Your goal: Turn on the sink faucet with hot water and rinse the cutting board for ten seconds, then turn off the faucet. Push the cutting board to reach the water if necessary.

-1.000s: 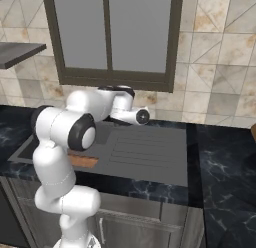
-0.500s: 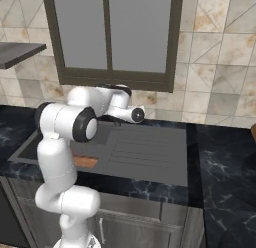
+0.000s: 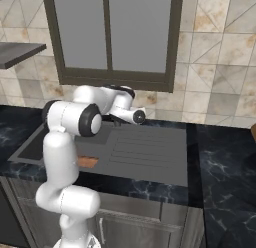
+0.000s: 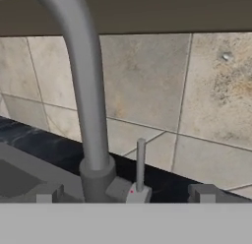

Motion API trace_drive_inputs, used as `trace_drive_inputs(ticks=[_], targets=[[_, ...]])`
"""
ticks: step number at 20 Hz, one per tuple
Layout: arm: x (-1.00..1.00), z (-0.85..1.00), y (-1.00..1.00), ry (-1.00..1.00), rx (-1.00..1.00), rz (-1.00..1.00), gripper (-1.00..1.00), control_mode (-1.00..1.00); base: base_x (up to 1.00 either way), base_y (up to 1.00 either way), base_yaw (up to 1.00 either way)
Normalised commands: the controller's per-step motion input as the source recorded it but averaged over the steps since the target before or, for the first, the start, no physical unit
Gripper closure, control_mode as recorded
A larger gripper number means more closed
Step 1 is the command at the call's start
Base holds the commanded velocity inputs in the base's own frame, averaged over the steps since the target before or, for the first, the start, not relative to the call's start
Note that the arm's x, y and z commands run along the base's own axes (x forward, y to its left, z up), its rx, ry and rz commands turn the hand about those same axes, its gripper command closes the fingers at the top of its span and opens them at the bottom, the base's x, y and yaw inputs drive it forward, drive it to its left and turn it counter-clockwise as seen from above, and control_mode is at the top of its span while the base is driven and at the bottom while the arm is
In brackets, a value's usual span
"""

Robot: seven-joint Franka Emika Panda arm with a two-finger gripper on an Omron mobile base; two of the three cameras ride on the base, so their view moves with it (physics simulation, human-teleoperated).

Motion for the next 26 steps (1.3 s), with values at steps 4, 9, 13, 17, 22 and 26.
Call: trace_drive_inputs(ticks=[4,9,13,17,22,26], targets=[[0.19,-0.02,0.00,-0.03,0.05,-0.03,-1.00,-1.00,0.00,0.00,0.00],[0.11,0.00,0.00,-0.03,0.04,-0.05,-1.00,-1.00,0.00,0.00,0.00],[0.10,-0.09,0.00,-0.01,0.06,-0.07,-1.00,-1.00,0.00,0.00,0.00],[0.09,-0.12,0.00,0.00,0.04,-0.09,-1.00,-1.00,0.00,0.00,0.00],[0.02,-0.07,0.00,-0.01,0.02,-0.12,-1.00,-1.00,0.00,0.00,0.00],[0.05,-0.01,0.00,-0.01,0.01,-0.13,-1.00,-1.00,0.00,0.00,0.00]])
